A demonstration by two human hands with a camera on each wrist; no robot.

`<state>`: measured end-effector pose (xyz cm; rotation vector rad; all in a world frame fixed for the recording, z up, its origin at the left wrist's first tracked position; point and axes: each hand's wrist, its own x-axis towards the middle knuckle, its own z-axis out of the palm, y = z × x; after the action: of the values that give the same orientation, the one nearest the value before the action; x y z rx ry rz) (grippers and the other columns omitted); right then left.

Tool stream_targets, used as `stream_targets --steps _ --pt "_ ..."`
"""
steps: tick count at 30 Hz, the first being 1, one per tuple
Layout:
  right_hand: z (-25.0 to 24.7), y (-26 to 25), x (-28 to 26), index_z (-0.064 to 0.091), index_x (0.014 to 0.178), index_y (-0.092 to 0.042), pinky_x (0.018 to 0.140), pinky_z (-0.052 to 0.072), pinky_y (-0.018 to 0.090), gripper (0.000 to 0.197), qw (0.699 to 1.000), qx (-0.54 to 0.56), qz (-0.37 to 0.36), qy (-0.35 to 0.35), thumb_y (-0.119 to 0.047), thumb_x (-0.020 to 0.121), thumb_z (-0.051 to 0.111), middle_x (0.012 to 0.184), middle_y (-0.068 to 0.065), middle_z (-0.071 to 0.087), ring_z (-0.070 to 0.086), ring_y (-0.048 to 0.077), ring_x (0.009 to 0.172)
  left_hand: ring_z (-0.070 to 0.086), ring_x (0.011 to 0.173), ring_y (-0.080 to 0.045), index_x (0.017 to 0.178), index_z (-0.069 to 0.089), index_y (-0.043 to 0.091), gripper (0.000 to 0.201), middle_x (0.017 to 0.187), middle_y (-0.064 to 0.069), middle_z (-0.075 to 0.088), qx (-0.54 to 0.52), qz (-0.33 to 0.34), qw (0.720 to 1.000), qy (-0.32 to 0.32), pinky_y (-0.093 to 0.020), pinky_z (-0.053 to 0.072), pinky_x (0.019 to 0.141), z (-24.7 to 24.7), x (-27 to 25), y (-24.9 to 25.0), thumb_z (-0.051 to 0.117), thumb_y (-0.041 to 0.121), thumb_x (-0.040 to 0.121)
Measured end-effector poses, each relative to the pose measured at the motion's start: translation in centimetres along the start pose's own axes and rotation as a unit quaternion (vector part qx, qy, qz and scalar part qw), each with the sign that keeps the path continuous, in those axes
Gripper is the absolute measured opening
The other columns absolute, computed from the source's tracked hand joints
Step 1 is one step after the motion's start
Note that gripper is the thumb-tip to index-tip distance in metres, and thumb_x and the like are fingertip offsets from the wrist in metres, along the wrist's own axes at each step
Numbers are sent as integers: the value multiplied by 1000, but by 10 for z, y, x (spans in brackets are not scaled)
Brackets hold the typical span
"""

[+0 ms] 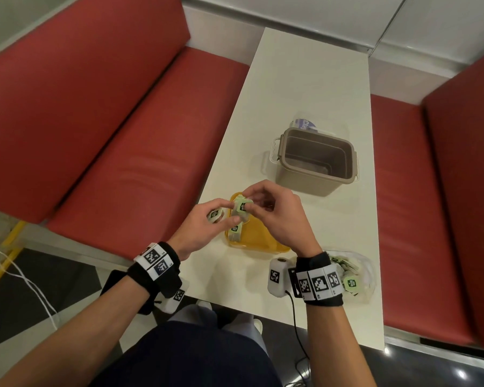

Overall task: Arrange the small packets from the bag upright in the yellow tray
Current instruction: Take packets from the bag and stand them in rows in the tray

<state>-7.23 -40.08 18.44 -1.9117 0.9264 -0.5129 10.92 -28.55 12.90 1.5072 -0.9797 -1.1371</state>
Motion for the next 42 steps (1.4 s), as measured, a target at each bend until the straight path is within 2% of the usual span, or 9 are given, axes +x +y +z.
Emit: stream_targets --steps 6,11,16,19,22,28,32,37,42 --pt "7 5 -1 76 113 -26 93 63 39 21 993 96 33 63 -22 95 85 100 -7 81 76 12 98 72 115 -14 107 81 20 16 112 1 81 -14 17 1000 12 -26 49 106 0 3 1 80 33 98" --pt "17 15 -6 78 104 -23 87 64 55 9 991 106 59 57 -29 99 82 91 -2 81 77 20 88 71 108 -6 112 81 22 20 111 6 80 -4 -2 1000 9 -25 50 95 1 5 -3 77 36 99" --pt "19 15 -6 76 97 -24 83 64 54 11 987 95 68 108 -33 98 81 86 -5 79 77 18 82 63 85 16 117 77 21 17 89 30 73 -26 -56 997 42 -22 45 84 7 3 2 64 29 108" --pt "20 14 -5 75 96 -25 83 64 51 12 989 80 59 109 -35 97 82 87 -6 79 77 16 84 68 98 3 107 77 26 18 104 16 78 -12 -18 997 75 -31 51 92 8 2 0 76 42 99" --pt "22 13 -5 75 99 -23 81 65 51 9 992 91 49 76 -30 98 81 88 -3 79 77 17 84 68 97 -7 101 78 32 21 99 12 76 12 2 997 78 -32 53 90 9 6 -3 84 49 90" --pt "26 28 -6 75 106 -16 81 67 40 8 990 113 55 71 -19 100 80 91 -2 82 79 16 86 60 77 5 103 77 21 30 78 26 67 12 -17 997 75 -20 44 76 11 12 -8 88 45 88" --pt "39 68 0 73 101 -23 80 66 41 8 991 31 98 87 -22 97 81 86 -6 80 77 11 81 56 99 -6 112 69 32 30 106 15 64 16 -81 992 94 -28 46 86 9 12 -23 79 53 94" --pt "64 101 5 70 101 -26 76 52 26 11 984 -102 147 -15 -20 99 79 88 -8 72 69 13 85 54 85 -19 119 61 19 20 103 -1 56 -24 -188 977 99 -35 47 76 7 10 -38 60 35 107" --pt "89 113 13 71 121 -19 84 53 33 22 966 -157 183 -93 -19 100 77 96 -4 68 66 19 94 60 75 -20 120 64 13 31 106 -11 51 -47 -198 973 112 -35 55 73 4 6 -51 36 5 108"
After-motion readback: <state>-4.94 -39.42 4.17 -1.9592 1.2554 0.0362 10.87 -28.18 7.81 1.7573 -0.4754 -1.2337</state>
